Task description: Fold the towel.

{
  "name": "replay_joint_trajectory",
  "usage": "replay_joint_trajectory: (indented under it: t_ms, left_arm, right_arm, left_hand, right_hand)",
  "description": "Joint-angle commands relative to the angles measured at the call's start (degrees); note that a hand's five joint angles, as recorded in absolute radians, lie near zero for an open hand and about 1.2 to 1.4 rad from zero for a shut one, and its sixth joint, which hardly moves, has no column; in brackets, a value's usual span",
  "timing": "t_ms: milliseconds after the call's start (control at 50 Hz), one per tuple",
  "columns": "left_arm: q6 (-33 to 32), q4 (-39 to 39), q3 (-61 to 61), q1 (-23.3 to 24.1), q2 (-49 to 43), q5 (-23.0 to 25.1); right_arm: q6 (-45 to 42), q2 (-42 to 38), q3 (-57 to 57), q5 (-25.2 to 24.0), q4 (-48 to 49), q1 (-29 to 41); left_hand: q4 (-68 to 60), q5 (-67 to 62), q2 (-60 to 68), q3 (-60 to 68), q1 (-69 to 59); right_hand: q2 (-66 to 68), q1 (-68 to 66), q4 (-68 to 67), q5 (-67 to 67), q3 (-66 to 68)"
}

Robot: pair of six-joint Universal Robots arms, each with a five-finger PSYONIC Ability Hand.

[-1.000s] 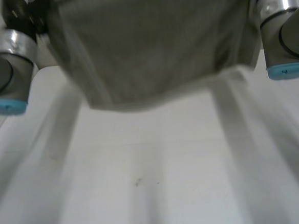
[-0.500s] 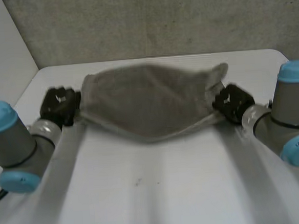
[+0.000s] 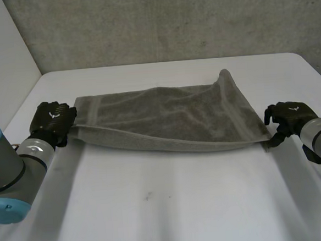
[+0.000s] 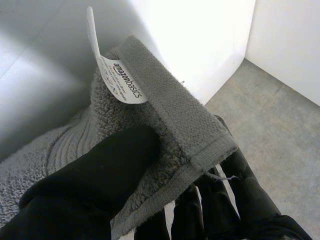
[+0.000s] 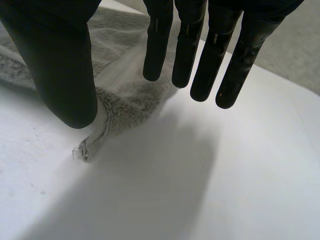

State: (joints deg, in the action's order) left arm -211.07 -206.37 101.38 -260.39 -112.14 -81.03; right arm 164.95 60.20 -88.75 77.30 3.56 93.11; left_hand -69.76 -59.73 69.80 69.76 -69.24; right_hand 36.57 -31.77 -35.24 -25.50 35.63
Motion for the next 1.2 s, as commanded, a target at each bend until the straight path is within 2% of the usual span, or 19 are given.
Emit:
replay_joint_trajectory:
  t_ms: [20,120,160,440,560,620,640,660,680,700,880,980,1020,1040,1080,1100,1140,1180,1200]
  left_arm:
    - [0.05,-0.09,0.31,0.24,-0.53,0.0]
    - [0.05,-0.09,0.48,0.15,-0.62,0.0]
    - [0.05,-0.09,0.57,0.06,-0.62,-0.09]
    - [0.13,-0.09,0.57,0.24,-0.53,-0.09]
    - [0.13,-0.09,0.92,0.15,-0.44,-0.09]
    - [0.13,-0.09,1.01,0.24,-0.44,-0.09]
    - [0.13,-0.09,1.01,0.24,-0.44,-0.09]
    - [0.13,-0.09,1.01,0.24,-0.44,-0.09]
    - [0.13,-0.09,1.01,0.24,-0.44,-0.09]
    - [0.13,-0.09,1.01,0.24,-0.36,-0.18]
    - [-0.39,1.93,3.03,0.15,2.98,-0.09]
    - [-0.83,8.88,4.53,0.24,6.59,0.0]
    - [-0.92,16.4,5.05,0.06,9.65,0.09]
    - [-0.92,16.44,5.05,0.06,9.66,0.09]
    - [-1.62,25.27,5.49,-0.03,12.37,0.17]
    - [-1.62,25.31,5.49,-0.03,12.39,0.17]
    - [-2.85,29.62,5.76,-0.2,13.71,0.17]
    - [-6.79,36.97,6.98,-0.46,16.24,0.35]
    - [-6.81,37.0,6.99,-0.47,16.25,0.35]
  right_arm:
    - [2.04,-2.37,-0.63,-1.19,2.33,-1.97]
    - [2.31,-2.81,-0.9,-1.98,1.71,-2.06]
    - [3.62,-2.11,-2.29,-2.42,1.71,-2.06]
    - [10.3,-4.04,-3.36,-2.86,4.08,-1.71]
    - [11.97,-4.57,-3.18,-2.6,7.42,-1.53]
    - [12.68,-4.74,-2.92,-2.16,8.83,-1.53]
    - [13.03,-4.66,-2.74,-1.81,9.87,-1.53]
    - [13.03,-4.66,-2.74,-1.81,9.89,-1.53]
    - [13.2,-4.4,-2.66,-1.28,10.84,-1.53]
    - [13.12,-3.7,-2.65,-0.58,11.72,-1.53]
    - [10.3,3.08,-3.09,-0.75,11.82,-1.97]
    - [-1.56,7.56,-4.32,-4.88,6.02,-1.97]
    - [-15.02,9.92,-5.72,-6.55,-1.33,-2.49]
    - [-15.1,9.93,-5.73,-6.55,-1.36,-2.5]
    - [-28.56,11.68,-7.57,-6.47,-10.02,-4.68]
    - [-28.63,11.69,-7.58,-6.46,-10.07,-4.69]
    - [-39.92,13.88,-9.85,-6.29,-19.51,-7.67]
    - [-44.15,15.37,-10.91,-6.29,-24.17,-9.07]
    - [-44.19,15.38,-10.92,-6.29,-24.22,-9.09]
  left_hand:
    - [-10.24,-10.27,10.2,10.24,-10.76]
    - [-10.24,-10.27,10.2,10.24,-10.76]
    - [-10.24,-10.27,10.2,10.24,-10.76]
    - [-10.24,-10.27,10.2,10.24,-10.76]
    - [-10.24,-10.27,10.2,10.24,-10.76]
    - [-10.24,-10.27,10.2,10.24,-10.76]
    - [-10.24,-10.27,10.2,10.24,-10.76]
    - [-10.24,-10.27,10.2,10.24,-10.76]
    - [-10.24,-10.27,10.2,10.24,-10.76]
    - [-10.24,-10.27,10.2,10.24,-10.76]
    - [-10.24,-10.27,10.2,10.24,-10.76]
    - [-10.24,-10.27,10.2,10.24,-10.76]
    - [-10.24,-10.27,10.2,10.24,-10.76]
    - [-10.24,-10.27,10.2,10.24,-10.76]
    - [-10.24,-10.27,10.2,10.24,-10.76]
    - [-10.24,-10.27,10.2,10.24,-10.76]
    - [-10.24,-10.27,10.2,10.24,-10.76]
    - [-10.24,-10.27,10.2,10.24,-10.76]
    - [-10.24,-10.27,10.2,10.24,-10.76]
  right_hand:
    - [3.79,-8.59,-5.12,-4.86,4.73]
    - [0.09,-4.89,-1.42,-1.16,1.03]
    - [-7.79,3.0,6.46,6.72,-6.85]
    - [-4.11,-0.68,2.79,3.05,-3.17]
    - [4.8,-9.6,-6.13,-5.87,5.74]
    - [16.07,-20.87,-17.4,-17.14,17.01]
    - [26.4,-31.19,-27.72,-27.46,27.34]
    - [26.5,-31.3,-27.83,-27.57,27.44]
    - [38.99,-43.79,-40.32,-40.06,39.93]
    - [43.39,-48.18,-44.71,-44.45,44.33]
    - [43.43,-48.23,-44.76,-44.5,44.37]
    - [43.43,-48.23,-44.76,-44.5,44.37]
    - [43.43,-48.23,-44.76,-44.5,44.37]
    - [43.43,-48.23,-44.76,-44.5,44.37]
    - [43.43,-48.23,-44.76,-44.5,44.37]
    - [43.43,-48.23,-44.76,-44.5,44.37]
    - [43.43,-48.23,-44.76,-44.5,44.37]
    - [43.43,-48.23,-44.76,-44.5,44.37]
    - [43.43,-48.23,-44.76,-44.5,44.37]
